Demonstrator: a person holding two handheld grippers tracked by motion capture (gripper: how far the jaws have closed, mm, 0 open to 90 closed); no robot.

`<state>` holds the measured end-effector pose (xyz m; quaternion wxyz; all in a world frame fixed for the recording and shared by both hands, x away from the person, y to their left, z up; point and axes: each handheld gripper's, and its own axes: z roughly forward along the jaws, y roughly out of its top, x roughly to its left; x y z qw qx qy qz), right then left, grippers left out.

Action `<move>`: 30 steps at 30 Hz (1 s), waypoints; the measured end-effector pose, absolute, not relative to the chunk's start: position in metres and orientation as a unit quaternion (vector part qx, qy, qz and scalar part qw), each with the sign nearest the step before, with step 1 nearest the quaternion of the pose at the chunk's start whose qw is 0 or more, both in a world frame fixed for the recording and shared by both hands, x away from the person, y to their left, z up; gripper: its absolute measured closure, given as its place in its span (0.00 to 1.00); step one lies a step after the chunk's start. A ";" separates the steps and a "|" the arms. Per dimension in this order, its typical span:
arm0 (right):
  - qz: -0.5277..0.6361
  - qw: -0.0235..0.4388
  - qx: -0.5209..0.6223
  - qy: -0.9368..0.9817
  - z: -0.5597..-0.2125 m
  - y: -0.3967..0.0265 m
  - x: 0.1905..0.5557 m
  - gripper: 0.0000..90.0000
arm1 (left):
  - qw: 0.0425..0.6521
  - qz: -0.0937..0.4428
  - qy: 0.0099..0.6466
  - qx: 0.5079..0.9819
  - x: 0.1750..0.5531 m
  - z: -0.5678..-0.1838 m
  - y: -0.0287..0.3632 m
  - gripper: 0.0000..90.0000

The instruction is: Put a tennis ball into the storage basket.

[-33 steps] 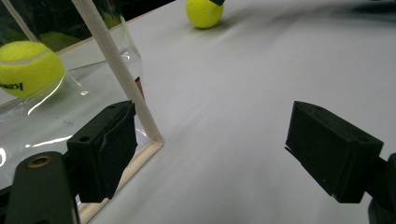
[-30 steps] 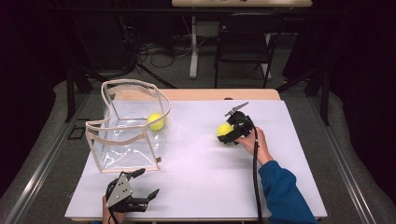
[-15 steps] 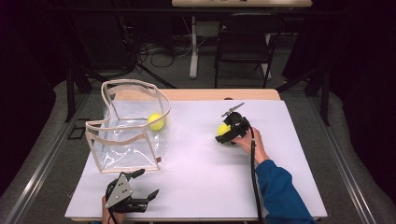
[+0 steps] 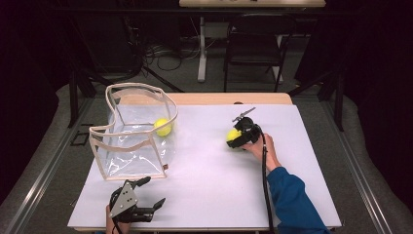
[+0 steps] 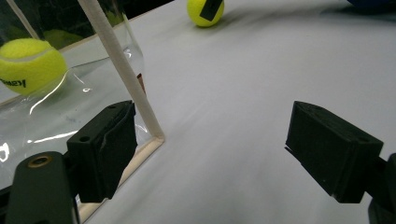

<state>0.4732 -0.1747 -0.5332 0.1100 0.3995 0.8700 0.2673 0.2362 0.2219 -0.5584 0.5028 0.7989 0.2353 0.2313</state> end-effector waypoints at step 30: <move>0.272 0.122 0.373 0.879 -0.509 -0.169 0.465 0.29 | 0.501 0.235 0.238 0.798 0.235 -0.558 0.223 0.18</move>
